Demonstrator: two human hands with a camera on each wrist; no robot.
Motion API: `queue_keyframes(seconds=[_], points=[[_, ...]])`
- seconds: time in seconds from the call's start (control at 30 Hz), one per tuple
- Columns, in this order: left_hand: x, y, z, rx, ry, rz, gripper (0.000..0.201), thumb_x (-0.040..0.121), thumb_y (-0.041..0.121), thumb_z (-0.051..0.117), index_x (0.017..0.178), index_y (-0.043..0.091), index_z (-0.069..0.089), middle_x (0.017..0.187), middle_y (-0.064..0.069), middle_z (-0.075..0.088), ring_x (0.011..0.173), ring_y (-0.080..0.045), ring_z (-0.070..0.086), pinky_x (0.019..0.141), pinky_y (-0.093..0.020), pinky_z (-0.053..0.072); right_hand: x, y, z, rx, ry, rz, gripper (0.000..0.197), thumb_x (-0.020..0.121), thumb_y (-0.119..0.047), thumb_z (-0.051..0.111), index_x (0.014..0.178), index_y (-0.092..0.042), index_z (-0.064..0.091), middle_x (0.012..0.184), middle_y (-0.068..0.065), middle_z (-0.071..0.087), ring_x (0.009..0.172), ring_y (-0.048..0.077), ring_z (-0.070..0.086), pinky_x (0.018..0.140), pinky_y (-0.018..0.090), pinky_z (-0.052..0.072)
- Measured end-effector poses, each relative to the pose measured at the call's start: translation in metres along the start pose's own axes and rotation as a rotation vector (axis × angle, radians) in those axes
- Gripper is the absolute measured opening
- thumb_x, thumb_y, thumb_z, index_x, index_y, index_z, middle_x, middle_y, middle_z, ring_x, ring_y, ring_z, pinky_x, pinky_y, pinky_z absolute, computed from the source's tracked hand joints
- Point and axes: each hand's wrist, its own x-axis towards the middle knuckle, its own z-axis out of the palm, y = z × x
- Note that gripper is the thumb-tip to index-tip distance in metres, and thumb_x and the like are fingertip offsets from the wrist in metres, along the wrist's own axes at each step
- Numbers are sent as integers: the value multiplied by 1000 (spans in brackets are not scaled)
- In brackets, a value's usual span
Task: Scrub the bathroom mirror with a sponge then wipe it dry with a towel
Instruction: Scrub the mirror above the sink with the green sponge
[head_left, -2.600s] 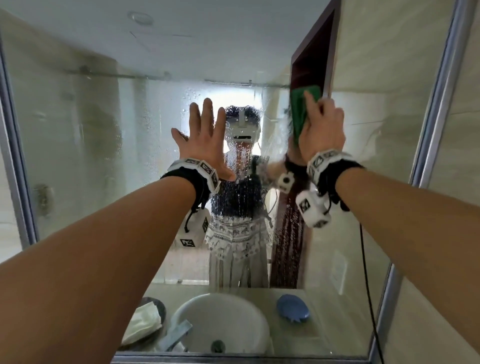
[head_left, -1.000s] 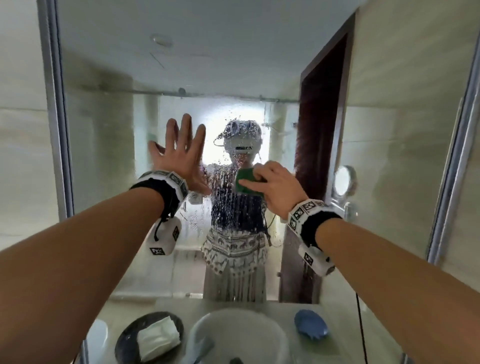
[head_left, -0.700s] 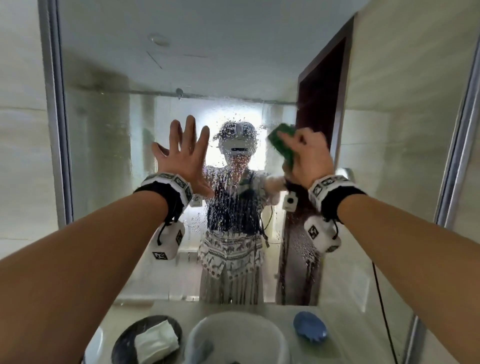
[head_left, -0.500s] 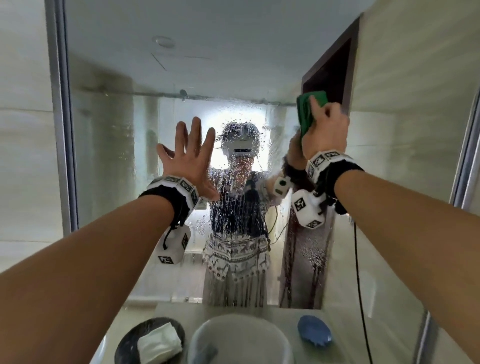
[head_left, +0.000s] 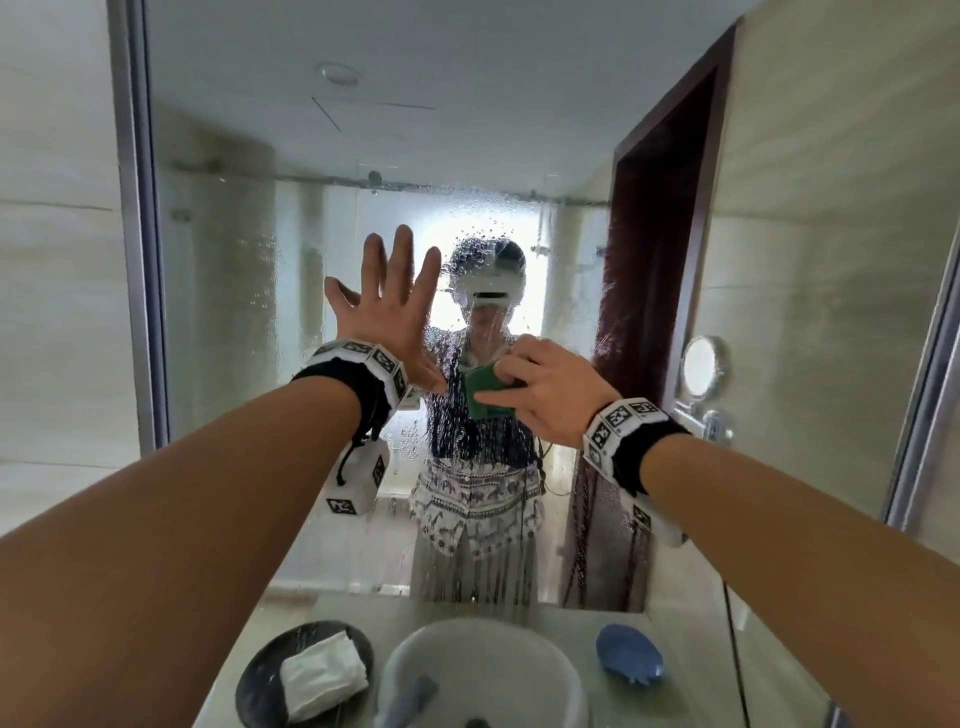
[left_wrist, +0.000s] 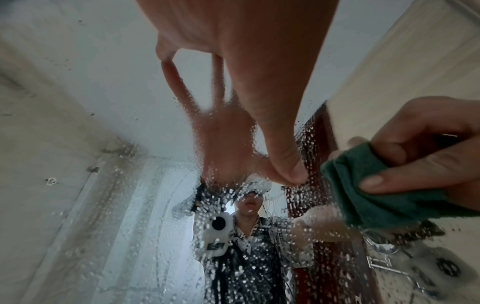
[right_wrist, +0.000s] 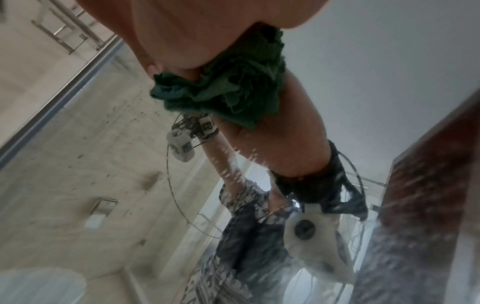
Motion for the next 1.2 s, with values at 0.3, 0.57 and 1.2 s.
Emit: queue_keyframes(seconds=[0.3, 0.57, 1.2], points=[[2, -4, 4, -16, 11, 19, 158, 46, 81, 75, 146, 30, -36, 151, -5, -46, 142, -35, -35, 108, -76, 1, 24, 54, -54, 96, 290, 638, 49, 96, -33, 38, 145, -30, 42, 124, 4, 51, 107, 27, 46, 73, 39, 52], [2, -9, 8, -1, 53, 41, 158, 45, 83, 74, 147, 31, -34, 153, -5, -42, 143, -34, -32, 108, -77, 2, 83, 42, -49, 14, 338, 720, 61, 88, -22, 65, 143, -35, 43, 129, 4, 52, 112, 31, 47, 85, 41, 51], [-31, -113, -2, 4, -54, -99, 156, 49, 70, 84, 150, 31, -28, 154, 0, -41, 146, -31, -27, 112, -69, 10, 51, -33, -23, 66, -114, 321, 55, 89, -27, 66, 138, -43, 47, 134, -7, 53, 123, 22, 47, 98, 41, 51]])
